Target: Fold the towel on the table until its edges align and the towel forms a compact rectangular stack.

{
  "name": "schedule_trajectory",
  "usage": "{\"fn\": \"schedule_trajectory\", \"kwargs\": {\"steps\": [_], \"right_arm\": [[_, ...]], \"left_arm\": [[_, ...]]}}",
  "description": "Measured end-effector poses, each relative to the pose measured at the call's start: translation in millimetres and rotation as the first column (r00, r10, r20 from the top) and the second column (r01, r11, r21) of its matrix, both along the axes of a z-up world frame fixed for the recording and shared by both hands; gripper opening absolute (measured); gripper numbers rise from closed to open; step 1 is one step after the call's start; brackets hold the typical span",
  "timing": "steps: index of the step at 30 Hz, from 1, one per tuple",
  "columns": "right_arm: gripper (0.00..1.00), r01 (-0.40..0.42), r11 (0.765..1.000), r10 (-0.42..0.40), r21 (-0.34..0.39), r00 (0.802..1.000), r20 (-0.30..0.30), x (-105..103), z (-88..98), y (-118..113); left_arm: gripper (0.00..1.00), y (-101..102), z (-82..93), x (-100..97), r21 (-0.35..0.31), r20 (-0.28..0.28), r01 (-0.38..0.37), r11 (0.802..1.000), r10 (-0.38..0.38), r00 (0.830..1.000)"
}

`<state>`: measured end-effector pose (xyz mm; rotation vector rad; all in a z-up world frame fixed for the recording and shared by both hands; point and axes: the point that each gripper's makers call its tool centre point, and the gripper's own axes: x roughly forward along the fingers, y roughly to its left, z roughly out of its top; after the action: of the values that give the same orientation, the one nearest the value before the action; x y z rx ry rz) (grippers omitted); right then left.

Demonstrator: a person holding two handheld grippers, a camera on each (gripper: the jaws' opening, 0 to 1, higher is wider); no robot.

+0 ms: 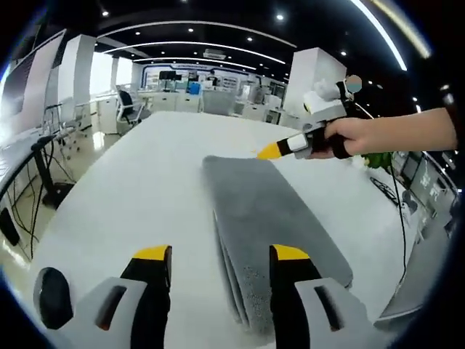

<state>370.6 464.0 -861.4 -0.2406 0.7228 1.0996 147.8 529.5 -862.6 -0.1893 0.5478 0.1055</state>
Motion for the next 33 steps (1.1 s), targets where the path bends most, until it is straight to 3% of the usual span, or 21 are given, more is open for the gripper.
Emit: {"fn": "schedule_trajectory", "kwargs": {"steps": [11,18,21,33], "right_arm": [[0.46,0.026,1.0,-0.026,-0.014,1.0,-0.017,-1.0,-6.5,-32.9],[0.46,0.066,0.998,-0.067,-0.01,0.997,-0.042,-15.1,-13.4,-47.4],[0.45,0.058,0.998,-0.059,-0.025,0.997,-0.051,-27.6,-19.5,-53.7],[0.44,0.08,0.996,-0.083,-0.041,0.993,-0.078,-40.5,-33.2,-69.5]], "left_arm": [[0.58,20.5,0.0,18.0,-0.004,-0.016,0.013,1.0,-0.013,1.0],[0.57,8.2,5.5,32.8,0.018,-0.024,0.063,0.998,-0.062,0.998],[0.57,9.6,1.9,41.6,0.028,-0.032,0.084,0.996,-0.083,0.996],[0.55,17.1,-18.9,64.8,0.025,-0.078,0.147,0.989,-0.145,0.986]]}}
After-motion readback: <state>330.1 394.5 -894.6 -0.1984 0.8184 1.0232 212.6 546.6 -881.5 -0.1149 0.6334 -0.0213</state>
